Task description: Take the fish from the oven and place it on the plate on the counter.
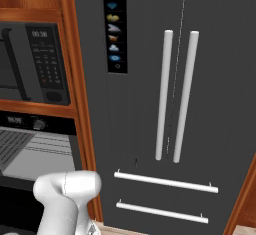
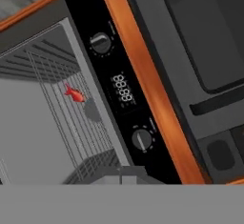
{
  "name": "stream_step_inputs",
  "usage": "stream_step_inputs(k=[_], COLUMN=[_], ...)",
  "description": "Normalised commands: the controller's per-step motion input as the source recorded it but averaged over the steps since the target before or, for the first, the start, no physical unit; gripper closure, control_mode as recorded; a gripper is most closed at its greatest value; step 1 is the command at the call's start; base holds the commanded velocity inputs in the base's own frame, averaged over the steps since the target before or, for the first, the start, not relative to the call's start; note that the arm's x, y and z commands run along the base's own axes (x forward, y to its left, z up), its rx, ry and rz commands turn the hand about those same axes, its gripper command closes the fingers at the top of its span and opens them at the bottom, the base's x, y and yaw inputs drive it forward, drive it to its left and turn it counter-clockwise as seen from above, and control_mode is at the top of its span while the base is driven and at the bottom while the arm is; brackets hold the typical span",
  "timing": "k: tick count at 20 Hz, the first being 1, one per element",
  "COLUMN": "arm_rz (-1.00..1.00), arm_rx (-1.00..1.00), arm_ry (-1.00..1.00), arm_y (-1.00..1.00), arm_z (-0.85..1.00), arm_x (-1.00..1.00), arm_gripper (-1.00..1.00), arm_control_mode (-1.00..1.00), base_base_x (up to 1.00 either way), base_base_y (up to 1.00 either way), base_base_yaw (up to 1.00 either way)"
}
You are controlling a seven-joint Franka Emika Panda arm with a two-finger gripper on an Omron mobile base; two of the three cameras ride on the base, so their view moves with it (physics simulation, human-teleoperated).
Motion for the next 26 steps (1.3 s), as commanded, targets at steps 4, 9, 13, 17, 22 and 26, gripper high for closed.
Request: stream_step_inputs(k=[4, 9, 13, 17, 22, 26], arm_rz=[0.0, -0.02, -0.12, -0.2, -0.19, -0.1], arm_rx=[0.0, 0.0, -0.03, -0.08, -0.14, -0.18], arm_ry=[0.02, 0.0, 0.0, 0.0, -0.03, -0.01], arm_y=[0.0, 0.0, 0.25, 0.39, 0.36, 0.14], arm_z=[-0.17, -0.64, -0.44, -0.43, -0.46, -0.39], arm_x=[0.56, 0.52, 0.32, 0.31, 0.33, 0.36], arm_gripper=[1.0, 1.0, 1.0, 1.0, 1.0, 1.0], arm_control_mode=[-1.0, -1.0, -1.0, -1.0, -1.0, -1.0], base_base_x=[0.0, 0.0, 0.0, 0.0, 0.0, 0.0], base_base_y=[0.0, 0.0, 0.0, 0.0, 0.0, 0.0], base_base_yaw=[0.0, 0.0, 0.0, 0.0, 0.0, 0.0])
